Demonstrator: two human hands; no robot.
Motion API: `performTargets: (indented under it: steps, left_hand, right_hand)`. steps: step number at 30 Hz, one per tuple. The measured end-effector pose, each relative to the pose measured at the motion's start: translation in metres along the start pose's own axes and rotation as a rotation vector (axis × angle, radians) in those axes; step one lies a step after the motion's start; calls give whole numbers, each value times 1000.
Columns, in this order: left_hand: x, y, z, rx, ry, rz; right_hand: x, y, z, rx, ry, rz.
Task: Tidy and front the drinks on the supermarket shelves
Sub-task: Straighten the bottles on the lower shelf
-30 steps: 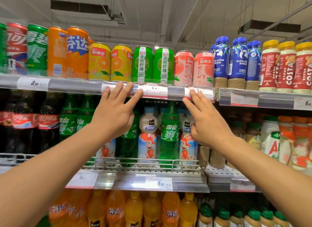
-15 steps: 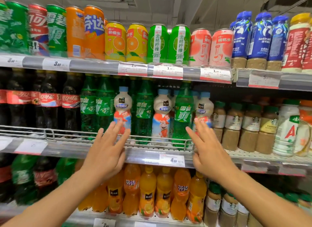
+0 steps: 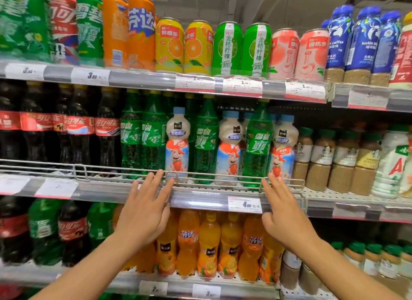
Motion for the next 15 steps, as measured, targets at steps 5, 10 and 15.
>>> performTargets:
  steps: [5, 10, 15]
  left_hand:
    - [-31, 33, 2, 28, -201, 150]
    - [-85, 120, -3, -54, -156, 292]
    - [-96, 157, -7, -129, -43, 241]
  right_hand:
    - [2, 4, 2, 40, -66, 21]
    - [4, 1, 1, 46, -113, 48]
    - [4, 1, 0, 40, -105, 48]
Point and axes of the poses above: each hand's wrist, its own y-axis towards the middle knuckle, its own x-axis out of the palm, z = x × y, the point moved 1 cm from there along y, towards the middle knuckle, and after that the axes turned 5 degrees about y, right-handed, at the moved point
